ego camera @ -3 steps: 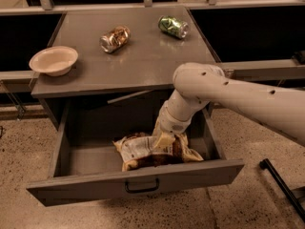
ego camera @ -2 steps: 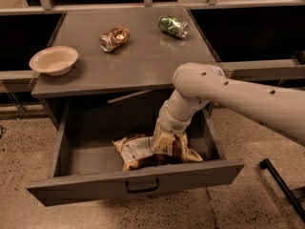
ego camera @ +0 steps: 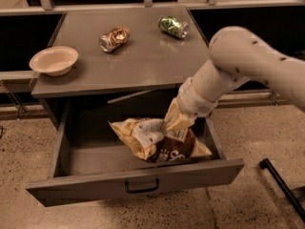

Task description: Pick brown chip bag from top drawer and place on counter

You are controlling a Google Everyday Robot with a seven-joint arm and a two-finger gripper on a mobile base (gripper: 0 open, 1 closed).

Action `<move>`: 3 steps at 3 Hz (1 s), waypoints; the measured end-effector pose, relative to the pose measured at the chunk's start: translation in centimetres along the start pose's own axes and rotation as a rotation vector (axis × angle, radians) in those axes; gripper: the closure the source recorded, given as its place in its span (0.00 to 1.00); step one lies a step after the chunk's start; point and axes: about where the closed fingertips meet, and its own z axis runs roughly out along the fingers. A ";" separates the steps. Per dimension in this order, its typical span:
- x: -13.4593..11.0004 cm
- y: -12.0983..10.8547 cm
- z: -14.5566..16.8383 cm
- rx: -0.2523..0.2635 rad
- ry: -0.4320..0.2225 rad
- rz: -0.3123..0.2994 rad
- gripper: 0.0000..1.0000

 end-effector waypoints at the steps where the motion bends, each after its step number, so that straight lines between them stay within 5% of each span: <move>1: -1.3 -0.4 -6.8 0.004 0.034 -0.048 1.00; 3: -1.8 -6.7 -14.6 0.020 0.276 -0.061 1.00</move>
Offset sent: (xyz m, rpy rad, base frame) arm 0.0512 -0.0577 0.1806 -0.3092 -0.1184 0.0277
